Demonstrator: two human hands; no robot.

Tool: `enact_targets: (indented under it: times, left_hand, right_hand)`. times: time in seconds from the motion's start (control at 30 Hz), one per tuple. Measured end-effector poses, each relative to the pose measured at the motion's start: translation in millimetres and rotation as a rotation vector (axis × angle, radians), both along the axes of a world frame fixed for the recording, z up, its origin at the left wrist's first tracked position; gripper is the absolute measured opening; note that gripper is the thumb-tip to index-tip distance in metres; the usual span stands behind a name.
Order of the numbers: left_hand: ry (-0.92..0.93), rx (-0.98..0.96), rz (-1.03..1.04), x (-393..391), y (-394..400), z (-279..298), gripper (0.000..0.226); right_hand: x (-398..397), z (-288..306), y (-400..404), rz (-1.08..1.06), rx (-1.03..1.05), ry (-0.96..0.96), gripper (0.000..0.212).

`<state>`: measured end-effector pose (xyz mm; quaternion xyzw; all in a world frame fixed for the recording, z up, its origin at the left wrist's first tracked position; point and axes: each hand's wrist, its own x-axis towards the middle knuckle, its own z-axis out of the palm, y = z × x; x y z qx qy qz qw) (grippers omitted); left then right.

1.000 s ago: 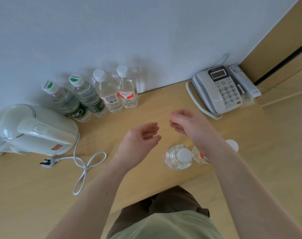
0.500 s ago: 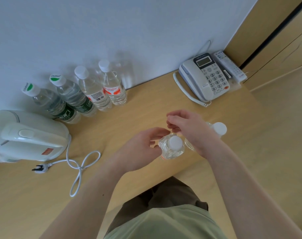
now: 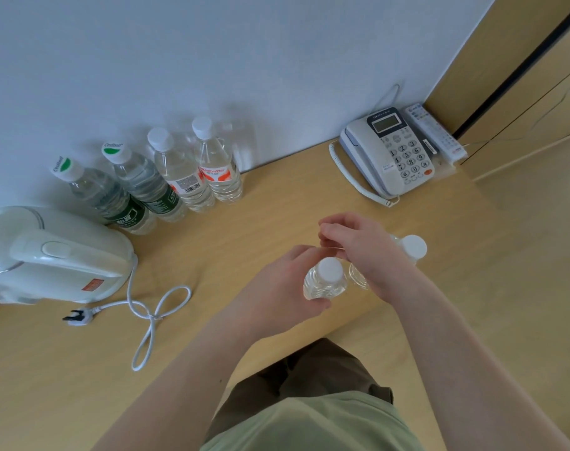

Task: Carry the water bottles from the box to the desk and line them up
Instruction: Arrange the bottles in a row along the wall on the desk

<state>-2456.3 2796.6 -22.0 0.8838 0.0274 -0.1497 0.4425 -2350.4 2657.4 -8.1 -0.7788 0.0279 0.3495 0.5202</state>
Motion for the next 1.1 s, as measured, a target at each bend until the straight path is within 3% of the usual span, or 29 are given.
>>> enact_targets:
  times: [0.3,0.6,0.93,1.1]
  left_hand:
    - [-0.016,0.010,0.067,4.7,6.4,1.5,0.065]
    - [-0.047,0.026,0.168,22.9,21.4,4.7,0.065]
    - [-0.066,0.053,0.261,53.1,43.6,12.4,0.065]
    - [-0.083,0.060,0.301,67.4,57.1,15.1,0.063]
  right_hand:
    - [16.2,1.6,8.6,0.027,0.001,0.003,0.031]
    - [39.5,2.3,21.6,0.079,0.009,-0.009,0.021]
    - [68.4,6.5,55.4,0.133,0.016,-0.029,0.032]
    - [81.7,4.6,68.1,0.150,0.028,-0.042,0.021]
